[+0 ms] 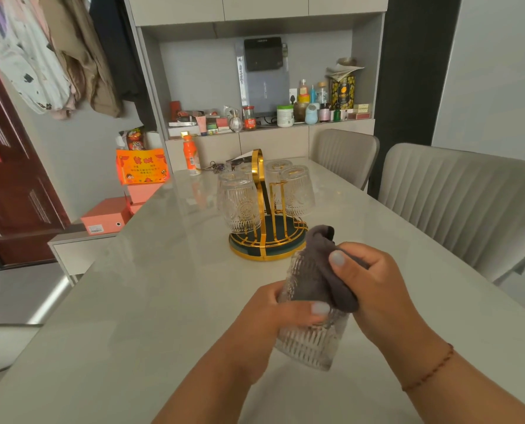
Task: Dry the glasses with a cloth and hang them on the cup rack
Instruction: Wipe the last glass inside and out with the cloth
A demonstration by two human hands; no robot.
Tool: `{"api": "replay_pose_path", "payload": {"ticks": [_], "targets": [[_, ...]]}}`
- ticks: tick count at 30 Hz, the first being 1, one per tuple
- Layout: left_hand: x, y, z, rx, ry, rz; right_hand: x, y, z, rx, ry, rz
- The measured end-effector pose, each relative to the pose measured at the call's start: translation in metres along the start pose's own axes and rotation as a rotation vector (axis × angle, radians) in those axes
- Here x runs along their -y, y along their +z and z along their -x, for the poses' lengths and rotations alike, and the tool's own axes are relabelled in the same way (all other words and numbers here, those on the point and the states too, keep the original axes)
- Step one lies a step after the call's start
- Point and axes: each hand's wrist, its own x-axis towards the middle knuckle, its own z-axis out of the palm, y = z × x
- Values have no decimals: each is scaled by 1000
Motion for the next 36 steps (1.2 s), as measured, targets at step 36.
{"api": "replay_pose_path", "payload": {"ticks": [36], "targets": [[4,-13,-7,-673,498,-175,-19,21,6,49,436,-670]]}}
